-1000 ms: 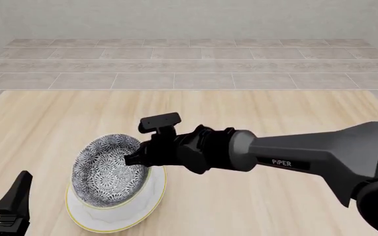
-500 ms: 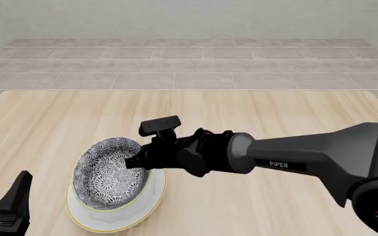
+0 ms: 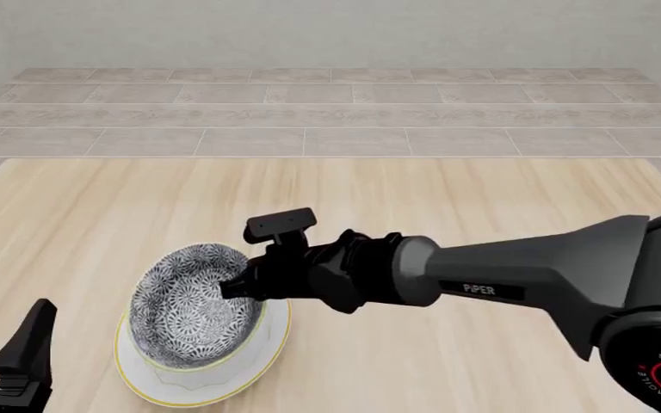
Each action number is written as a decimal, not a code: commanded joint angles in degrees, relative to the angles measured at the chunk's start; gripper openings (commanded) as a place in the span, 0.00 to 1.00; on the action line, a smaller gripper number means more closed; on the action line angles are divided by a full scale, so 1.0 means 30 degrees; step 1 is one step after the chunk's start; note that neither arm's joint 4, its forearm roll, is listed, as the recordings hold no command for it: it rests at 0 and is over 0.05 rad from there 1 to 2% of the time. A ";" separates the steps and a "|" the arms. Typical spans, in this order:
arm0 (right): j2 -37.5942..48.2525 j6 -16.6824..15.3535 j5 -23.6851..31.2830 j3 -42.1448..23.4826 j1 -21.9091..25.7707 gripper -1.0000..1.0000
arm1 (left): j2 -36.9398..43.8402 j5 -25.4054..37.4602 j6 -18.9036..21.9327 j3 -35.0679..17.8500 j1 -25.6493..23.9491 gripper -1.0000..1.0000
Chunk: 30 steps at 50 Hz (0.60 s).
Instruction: Put the bowl on the plate.
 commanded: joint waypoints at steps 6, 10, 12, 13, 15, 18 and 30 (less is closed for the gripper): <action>0.0214 0.0078 -0.0047 -0.0166 0.0030 0.00 | 0.0000 0.0000 0.0000 0.0000 0.0000 1.00; 0.0347 0.0093 -0.0094 -0.0196 0.0066 0.00 | 0.0000 0.0000 0.0000 0.0000 0.0000 1.00; 0.0379 0.0085 -0.0079 -0.0225 0.0078 0.00 | 0.0000 0.0000 0.0000 0.0000 0.0000 1.00; 0.0388 0.0071 -0.0072 -0.0232 0.0075 0.00 | 0.0000 0.0000 0.0000 0.0000 0.0000 1.00; 0.0396 0.0110 -0.0069 -0.0236 0.0117 0.00 | 0.0000 0.0000 0.0000 0.0000 0.0000 1.00; 0.0333 0.0086 -0.0062 -0.0222 0.0143 0.00 | 0.0000 0.0000 0.0000 0.0000 0.0000 1.00; 0.0253 -0.0138 -0.0124 -0.0172 -0.0065 0.00 | 0.0000 0.0000 0.0000 0.0000 0.0000 1.00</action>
